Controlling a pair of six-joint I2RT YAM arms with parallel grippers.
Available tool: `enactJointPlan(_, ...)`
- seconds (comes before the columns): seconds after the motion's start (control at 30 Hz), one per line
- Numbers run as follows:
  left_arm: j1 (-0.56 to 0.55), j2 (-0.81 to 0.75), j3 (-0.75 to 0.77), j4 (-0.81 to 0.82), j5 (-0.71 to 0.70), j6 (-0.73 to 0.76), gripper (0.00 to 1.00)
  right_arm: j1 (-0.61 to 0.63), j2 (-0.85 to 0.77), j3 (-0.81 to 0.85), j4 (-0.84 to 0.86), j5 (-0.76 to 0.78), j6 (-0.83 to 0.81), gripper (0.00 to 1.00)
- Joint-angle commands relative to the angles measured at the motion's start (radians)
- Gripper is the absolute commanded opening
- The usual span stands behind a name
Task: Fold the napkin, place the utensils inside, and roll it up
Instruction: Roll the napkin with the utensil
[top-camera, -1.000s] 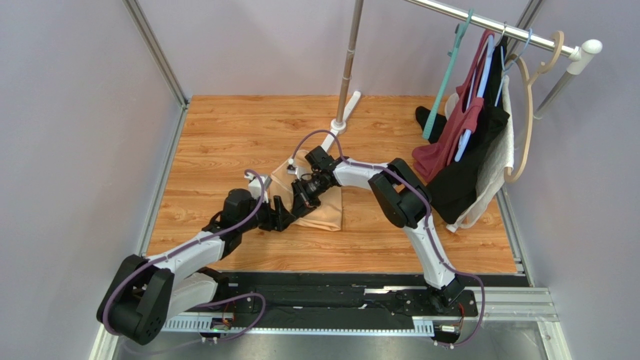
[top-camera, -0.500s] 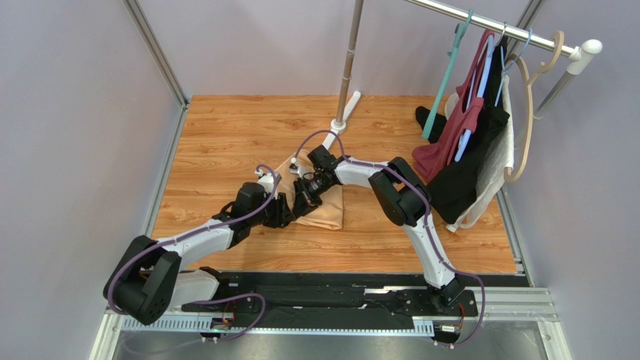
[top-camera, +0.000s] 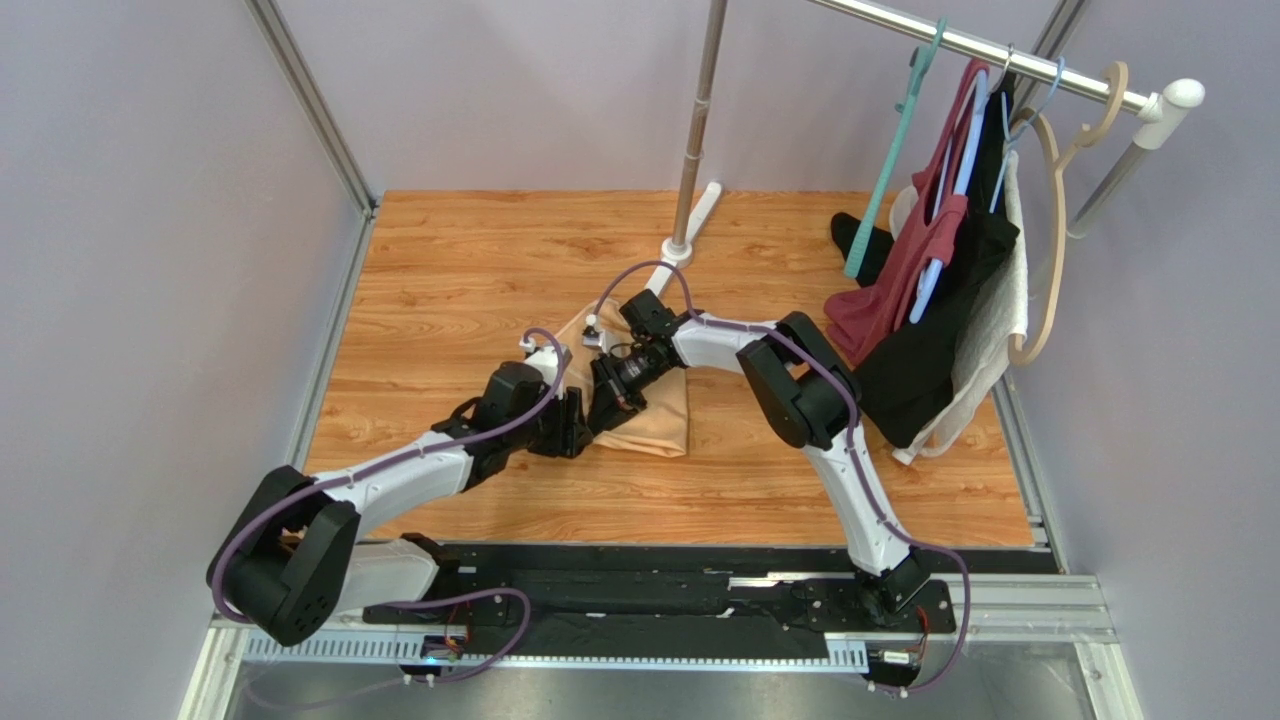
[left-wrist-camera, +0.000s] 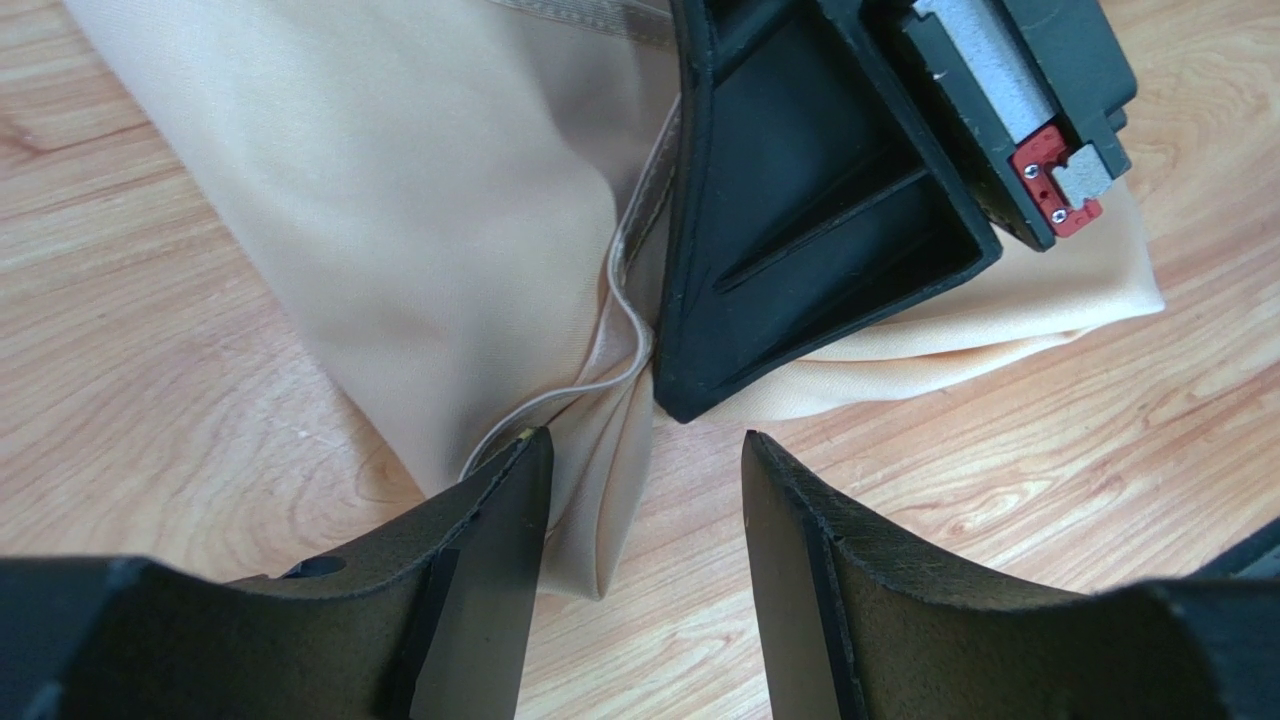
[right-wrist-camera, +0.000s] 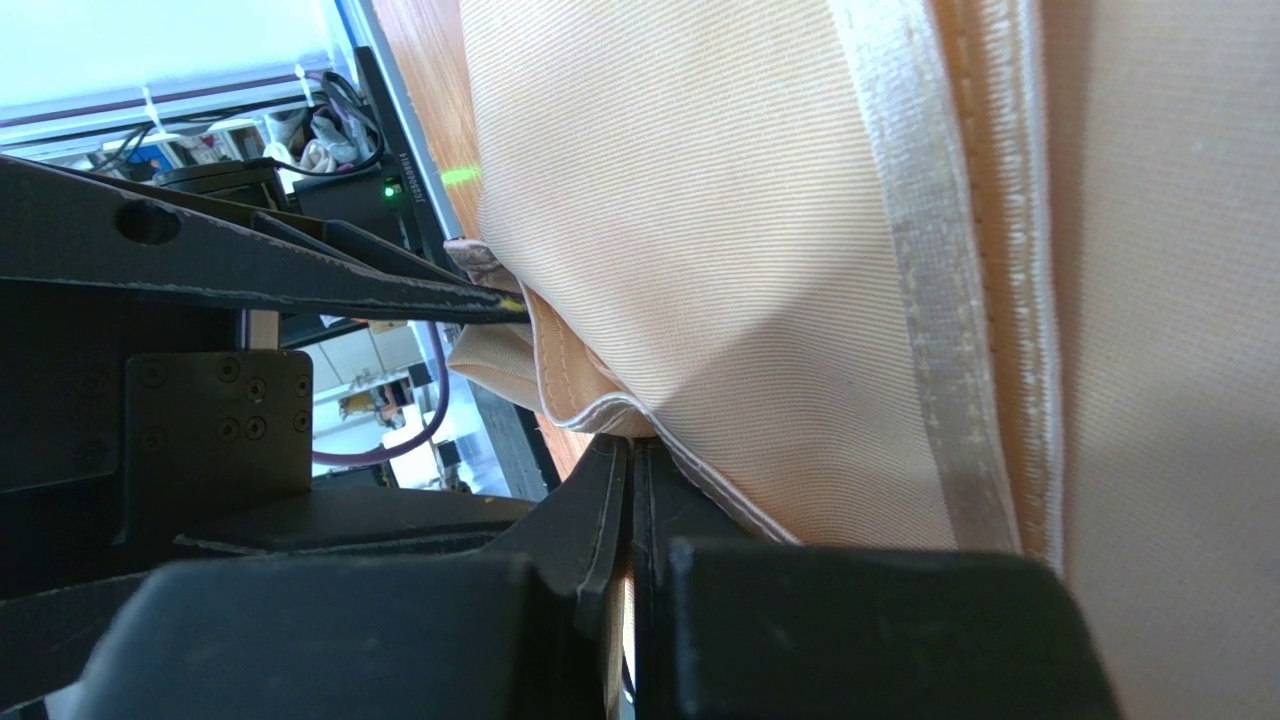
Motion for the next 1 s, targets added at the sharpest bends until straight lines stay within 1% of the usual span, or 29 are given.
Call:
enactJointPlan(0.0, -0.013, -0.024, 0.045, -0.081, -0.060, 0.003, 0.59, -0.024, 0.033, 0.011, -0.011, 0.048, -0.001, 0.00)
enactJointPlan(0.1, -0.015, -0.033, 0.053, -0.093, -0.074, 0.001, 0.63, -0.024, 0.033, 0.011, -0.011, 0.048, -0.001, 0.00)
enactJointPlan(0.2, -0.015, -0.010, 0.060, -0.110, -0.084, -0.009, 0.63, -0.026, 0.033, 0.014, -0.014, 0.048, -0.002, 0.00)
enactJointPlan(0.27, -0.015, 0.008, 0.077, -0.136, -0.103, -0.019, 0.59, -0.026, 0.032, 0.019, -0.013, 0.045, -0.001, 0.00)
enactJointPlan(0.33, -0.018, 0.014, 0.087, -0.145, -0.112, -0.023, 0.52, -0.027, 0.032, 0.020, -0.014, 0.045, 0.001, 0.00)
enactJointPlan(0.5, -0.019, 0.048, 0.108, -0.153, -0.112, -0.017, 0.40, -0.029, 0.038, 0.029, -0.017, 0.043, 0.004, 0.00)
enactJointPlan(0.67, -0.019, 0.100, 0.143, -0.194, -0.112, -0.009, 0.35, -0.029, 0.046, 0.033, -0.017, 0.045, 0.004, 0.00)
enactJointPlan(0.73, -0.019, 0.108, 0.162, -0.220, -0.139, 0.001, 0.28, -0.030, 0.046, 0.033, -0.016, 0.045, 0.004, 0.00)
enactJointPlan(0.77, -0.019, 0.111, 0.168, -0.228, -0.144, 0.001, 0.22, -0.029, 0.037, 0.033, -0.016, 0.042, 0.001, 0.00)
enactJointPlan(0.8, -0.018, 0.116, 0.177, -0.234, -0.143, 0.004, 0.10, -0.030, 0.032, 0.030, -0.014, 0.043, -0.001, 0.00)
enactJointPlan(0.87, -0.019, 0.140, 0.183, -0.247, -0.126, 0.004, 0.01, -0.029, 0.020, 0.023, -0.013, 0.043, -0.001, 0.00)
enactJointPlan(0.93, -0.019, 0.166, 0.197, -0.253, -0.121, 0.008, 0.00, -0.029, -0.005, 0.011, -0.013, 0.043, -0.006, 0.01)
enactJointPlan(0.97, -0.019, 0.172, 0.202, -0.256, -0.120, 0.009, 0.00, -0.029, -0.016, 0.003, -0.010, 0.043, -0.013, 0.06)
